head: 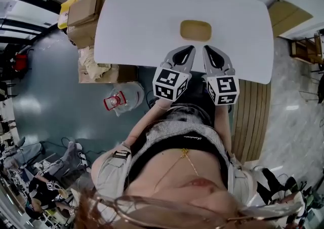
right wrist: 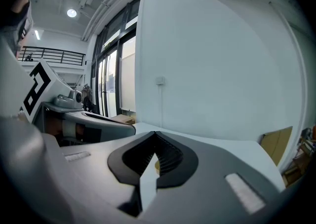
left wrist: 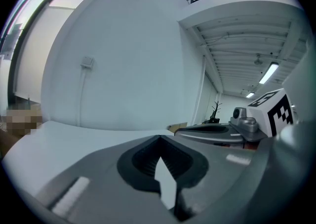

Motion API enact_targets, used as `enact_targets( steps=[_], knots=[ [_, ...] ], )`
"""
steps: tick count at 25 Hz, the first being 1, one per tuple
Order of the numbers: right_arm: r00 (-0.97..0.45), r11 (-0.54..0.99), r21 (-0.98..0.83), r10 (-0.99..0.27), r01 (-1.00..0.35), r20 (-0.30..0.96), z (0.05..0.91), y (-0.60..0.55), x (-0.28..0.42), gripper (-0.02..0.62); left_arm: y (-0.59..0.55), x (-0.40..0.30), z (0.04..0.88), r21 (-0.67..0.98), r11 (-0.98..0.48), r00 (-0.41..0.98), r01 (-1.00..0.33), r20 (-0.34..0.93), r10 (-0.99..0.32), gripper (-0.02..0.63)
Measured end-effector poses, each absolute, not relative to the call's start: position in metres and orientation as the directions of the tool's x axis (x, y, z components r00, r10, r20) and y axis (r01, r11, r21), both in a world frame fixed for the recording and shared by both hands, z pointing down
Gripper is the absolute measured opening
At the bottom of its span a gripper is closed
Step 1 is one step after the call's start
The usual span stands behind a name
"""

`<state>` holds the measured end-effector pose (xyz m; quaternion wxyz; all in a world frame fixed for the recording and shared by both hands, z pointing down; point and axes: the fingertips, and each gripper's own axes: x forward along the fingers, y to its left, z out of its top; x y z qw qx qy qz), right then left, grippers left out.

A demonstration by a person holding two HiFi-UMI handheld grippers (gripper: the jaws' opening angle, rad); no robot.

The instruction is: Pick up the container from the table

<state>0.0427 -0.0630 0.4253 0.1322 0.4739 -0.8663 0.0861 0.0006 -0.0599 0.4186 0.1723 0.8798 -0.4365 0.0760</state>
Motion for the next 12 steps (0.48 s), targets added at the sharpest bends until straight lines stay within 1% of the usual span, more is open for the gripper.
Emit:
enact_targets(
  steps=[12],
  knots=[
    [-0.577,0.599,-0.031,-0.754,-0.8,0.315,0.422,-0.125,0.081,0.026,-0.117,0.029,0.414,0.234,-0.481,0.533,-0.845,0.293,-0.794,0.0]
  ],
)
